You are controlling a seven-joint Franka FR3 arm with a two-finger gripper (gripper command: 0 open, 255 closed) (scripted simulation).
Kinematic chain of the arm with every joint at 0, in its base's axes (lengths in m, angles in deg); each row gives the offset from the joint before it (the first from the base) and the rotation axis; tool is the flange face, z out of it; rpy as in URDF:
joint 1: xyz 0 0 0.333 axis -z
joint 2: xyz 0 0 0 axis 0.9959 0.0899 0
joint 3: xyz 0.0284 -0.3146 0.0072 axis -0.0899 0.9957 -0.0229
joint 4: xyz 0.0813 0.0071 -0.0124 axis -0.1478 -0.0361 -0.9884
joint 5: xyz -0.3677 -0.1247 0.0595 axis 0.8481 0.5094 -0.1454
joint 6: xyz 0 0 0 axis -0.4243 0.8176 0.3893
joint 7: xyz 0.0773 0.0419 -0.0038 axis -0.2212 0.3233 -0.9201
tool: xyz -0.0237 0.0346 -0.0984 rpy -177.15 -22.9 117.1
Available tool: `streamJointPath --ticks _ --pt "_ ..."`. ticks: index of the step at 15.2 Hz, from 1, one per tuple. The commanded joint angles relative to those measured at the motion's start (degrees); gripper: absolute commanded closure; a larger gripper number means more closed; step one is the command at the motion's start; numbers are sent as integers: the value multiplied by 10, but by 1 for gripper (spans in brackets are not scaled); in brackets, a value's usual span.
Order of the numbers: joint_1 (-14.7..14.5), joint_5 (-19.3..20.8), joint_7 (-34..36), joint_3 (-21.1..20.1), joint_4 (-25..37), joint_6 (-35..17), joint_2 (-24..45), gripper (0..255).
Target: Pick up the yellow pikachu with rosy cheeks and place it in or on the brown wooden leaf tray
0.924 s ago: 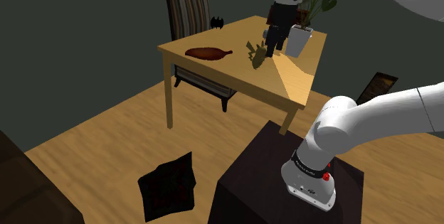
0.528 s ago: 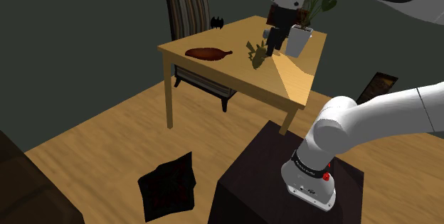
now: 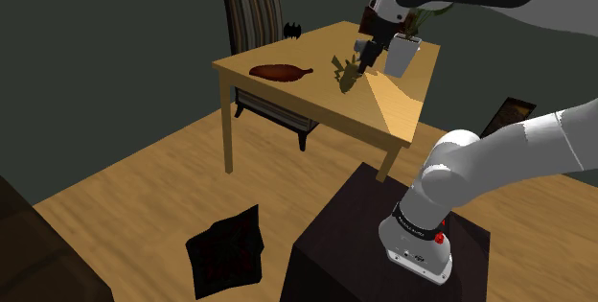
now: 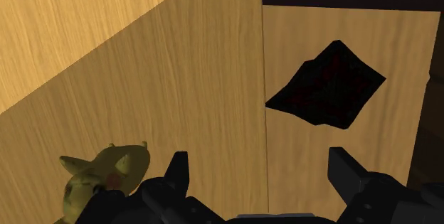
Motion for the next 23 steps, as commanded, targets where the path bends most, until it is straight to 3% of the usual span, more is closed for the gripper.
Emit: streamJointPath --ticks 1,7,13,23 --pt "-2 1 -33 33 3 -37 19 0" --pt "-29 -32 -138 137 39 -134 100 0" --pt "-90 -129 -269 259 105 -201 206 0" --pt "-108 -160 -292 277 77 -256 242 0"
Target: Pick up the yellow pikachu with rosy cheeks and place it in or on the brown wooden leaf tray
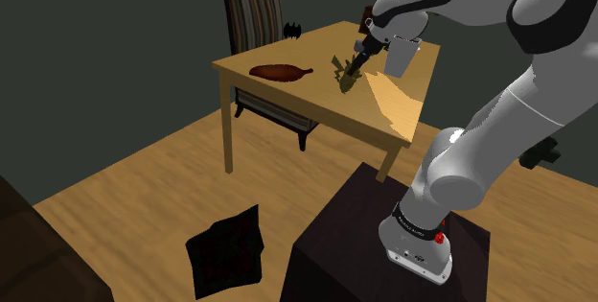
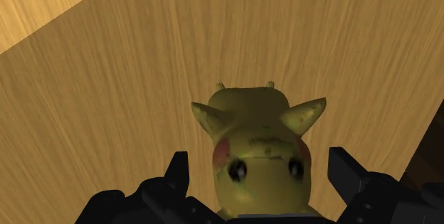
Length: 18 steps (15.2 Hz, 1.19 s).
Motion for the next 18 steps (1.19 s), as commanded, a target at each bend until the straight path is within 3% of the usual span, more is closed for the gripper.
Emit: streamJointPath --ticks 1,5,6,15,18 --pt "0 -1 0 0 -1 -2 0 0" --pt "0 0 0 0 -1 -2 0 0" --pt "0 0 0 0 -1 -2 0 255" --pt "0 -1 0 0 -1 -2 0 255" --pt "3 8 11 -7 15 20 -8 255"
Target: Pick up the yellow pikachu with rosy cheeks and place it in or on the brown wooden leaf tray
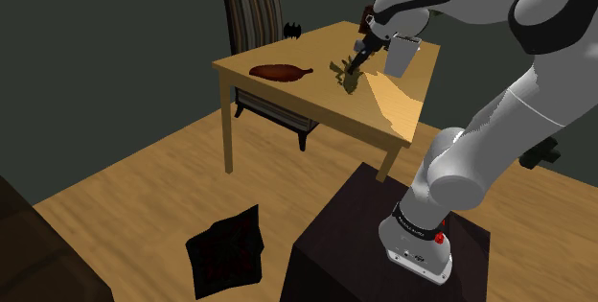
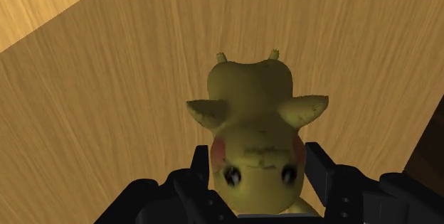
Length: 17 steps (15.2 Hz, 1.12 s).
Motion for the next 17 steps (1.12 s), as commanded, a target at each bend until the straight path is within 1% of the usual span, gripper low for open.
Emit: streamJointPath --ticks 1,9,16,17 --pt "2 6 7 -4 10 14 -5 255" --pt "6 19 28 -19 61 73 -18 255" --pt "6 23 41 -27 112 125 -21 255" --pt "6 23 41 -27 113 126 -21 255"
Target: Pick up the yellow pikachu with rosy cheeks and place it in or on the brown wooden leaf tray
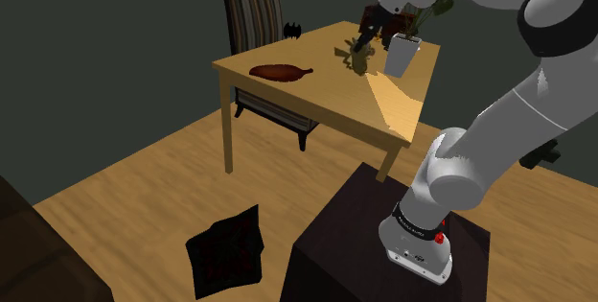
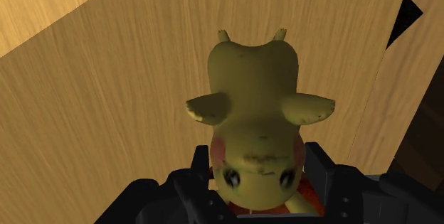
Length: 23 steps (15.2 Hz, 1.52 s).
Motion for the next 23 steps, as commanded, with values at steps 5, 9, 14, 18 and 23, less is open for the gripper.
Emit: streamJointPath --ticks 5,9,14,18,23 --pt "-38 -56 14 3 69 1 85 255" --pt "-56 -110 19 5 135 10 163 255" --pt "-54 -183 26 -2 239 39 269 255" --pt "-30 -237 41 -19 346 74 359 255" --pt "-14 -264 52 -34 394 76 411 255"
